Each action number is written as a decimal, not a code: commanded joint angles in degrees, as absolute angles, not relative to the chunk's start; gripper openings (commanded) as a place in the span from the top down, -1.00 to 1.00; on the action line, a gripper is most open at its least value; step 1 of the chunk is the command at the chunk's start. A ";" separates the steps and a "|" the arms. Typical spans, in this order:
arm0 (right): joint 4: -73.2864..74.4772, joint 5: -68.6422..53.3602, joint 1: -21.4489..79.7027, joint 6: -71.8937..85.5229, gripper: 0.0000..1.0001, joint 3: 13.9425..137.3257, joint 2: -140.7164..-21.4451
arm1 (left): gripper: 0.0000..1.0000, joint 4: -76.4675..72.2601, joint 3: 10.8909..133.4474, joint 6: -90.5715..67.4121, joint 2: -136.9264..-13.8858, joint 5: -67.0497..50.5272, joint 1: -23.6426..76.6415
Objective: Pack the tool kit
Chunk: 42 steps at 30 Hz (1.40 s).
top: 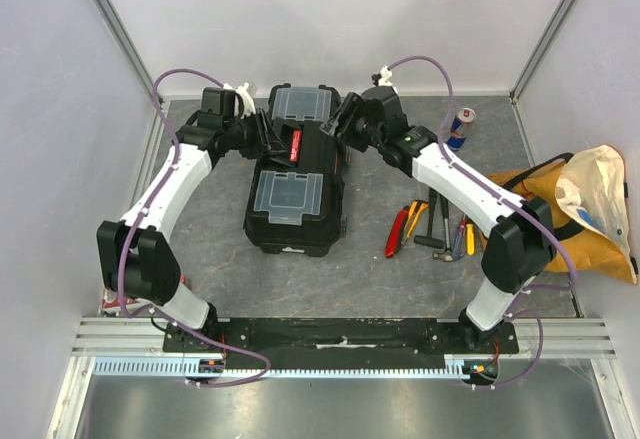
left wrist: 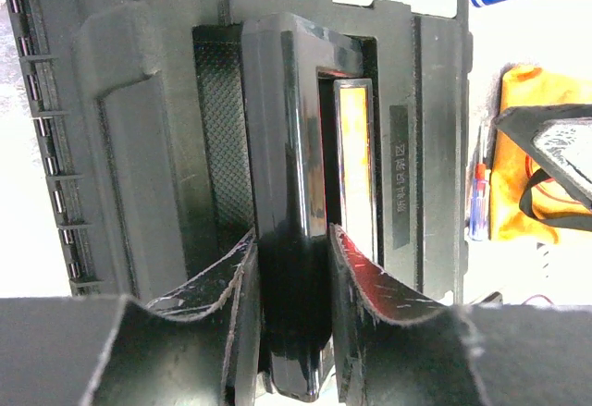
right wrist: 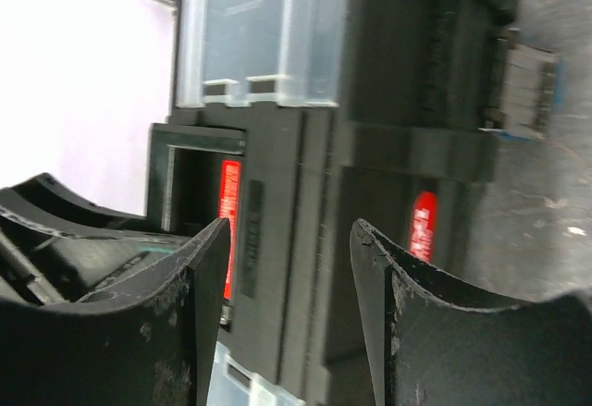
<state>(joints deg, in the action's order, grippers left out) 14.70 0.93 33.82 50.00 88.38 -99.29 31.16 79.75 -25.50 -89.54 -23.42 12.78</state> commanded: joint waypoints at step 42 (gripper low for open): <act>11.87 -10.37 29.79 38.32 -0.40 76.55 -109.24 | 0.97 42.89 109.34 -22.32 -88.15 -9.23 12.83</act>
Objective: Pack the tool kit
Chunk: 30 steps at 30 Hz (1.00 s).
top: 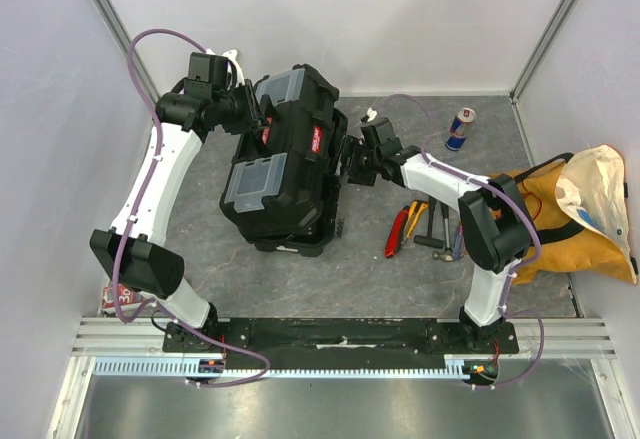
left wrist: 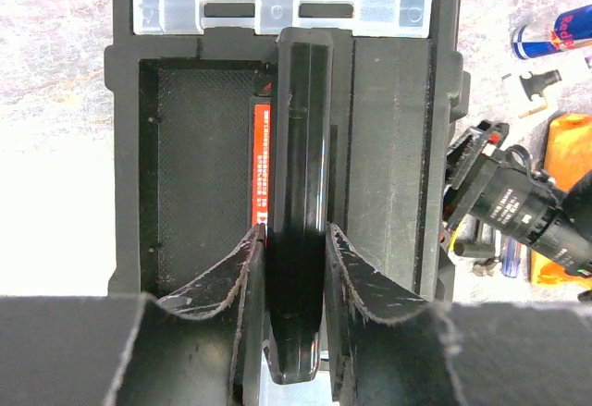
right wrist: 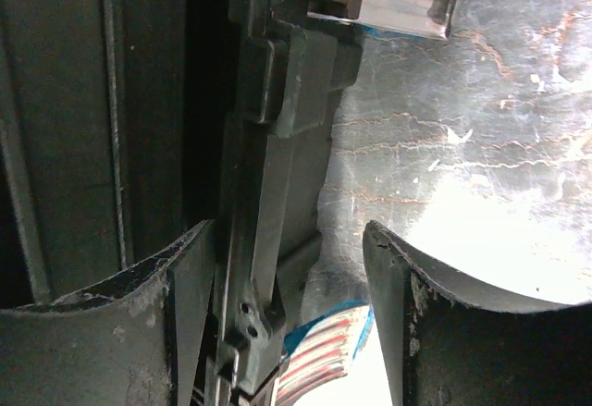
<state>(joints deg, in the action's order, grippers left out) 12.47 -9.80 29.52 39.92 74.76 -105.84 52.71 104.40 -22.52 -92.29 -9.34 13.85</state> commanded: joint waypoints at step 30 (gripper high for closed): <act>26.37 6.42 19.87 34.28 -0.09 81.39 -109.69 | 0.96 29.63 90.46 -20.65 -86.05 -18.10 -13.27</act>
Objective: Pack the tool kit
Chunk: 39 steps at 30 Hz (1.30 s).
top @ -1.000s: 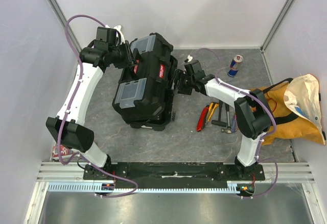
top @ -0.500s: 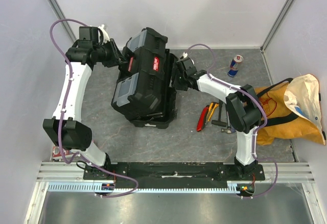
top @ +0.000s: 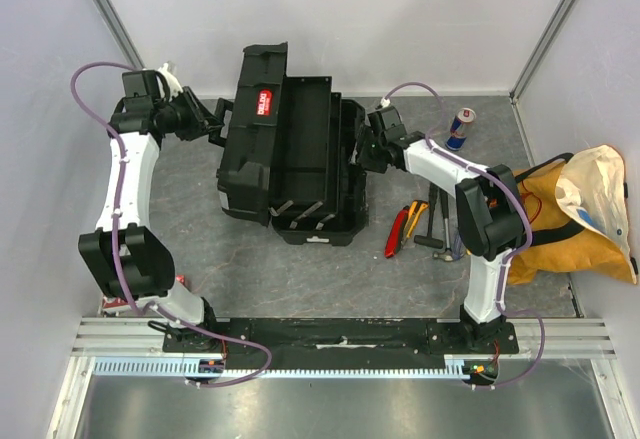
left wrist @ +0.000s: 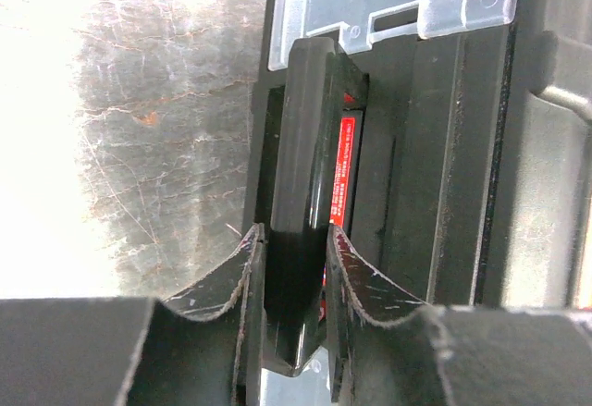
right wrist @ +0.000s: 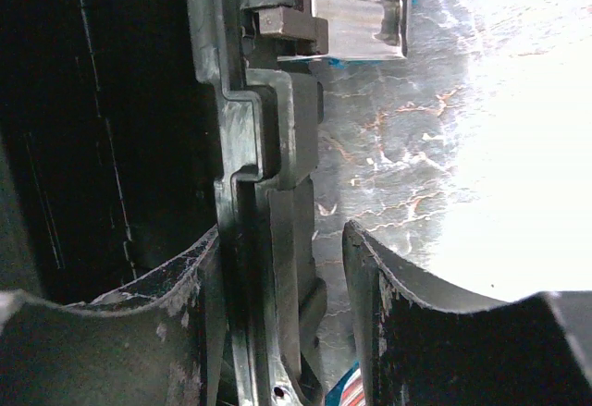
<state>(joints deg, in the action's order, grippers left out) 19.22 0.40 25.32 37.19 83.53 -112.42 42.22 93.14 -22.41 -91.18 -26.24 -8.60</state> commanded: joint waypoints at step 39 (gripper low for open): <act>24.08 -6.68 18.46 34.89 -0.12 81.39 -114.61 | -0.27 0.79 57.92 -19.78 -83.85 -24.88 -14.41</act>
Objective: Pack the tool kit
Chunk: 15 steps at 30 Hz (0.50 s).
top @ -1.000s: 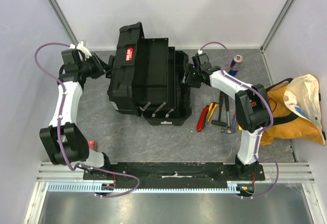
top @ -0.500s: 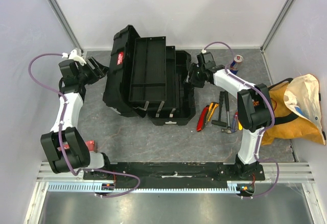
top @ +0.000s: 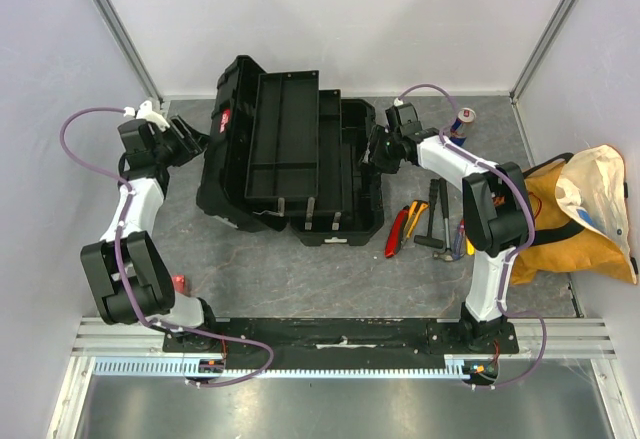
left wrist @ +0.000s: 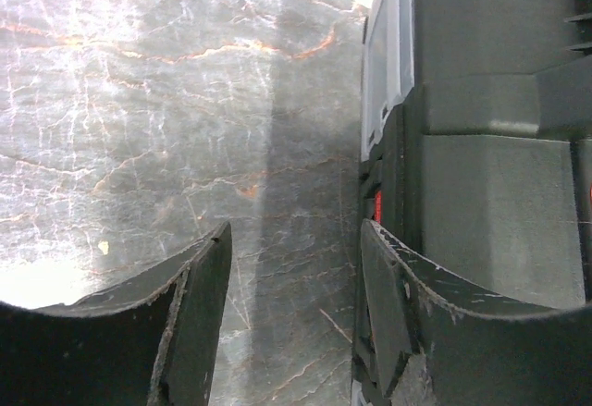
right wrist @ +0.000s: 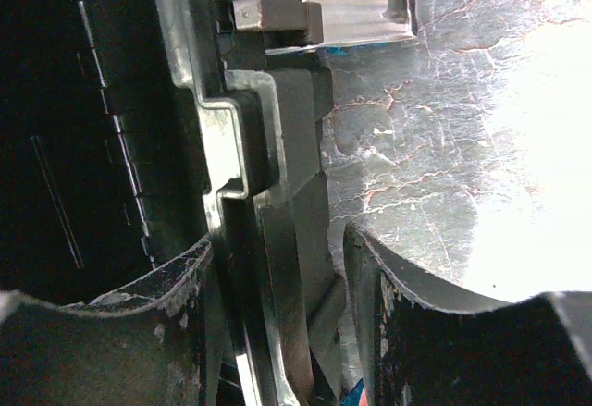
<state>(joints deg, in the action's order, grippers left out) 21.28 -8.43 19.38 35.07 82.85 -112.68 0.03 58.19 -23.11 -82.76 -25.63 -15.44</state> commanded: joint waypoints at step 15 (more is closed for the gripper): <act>21.10 -10.10 18.54 37.09 -0.05 81.47 -115.84 | 0.12 1.84 57.65 -19.95 -89.91 -8.89 -14.41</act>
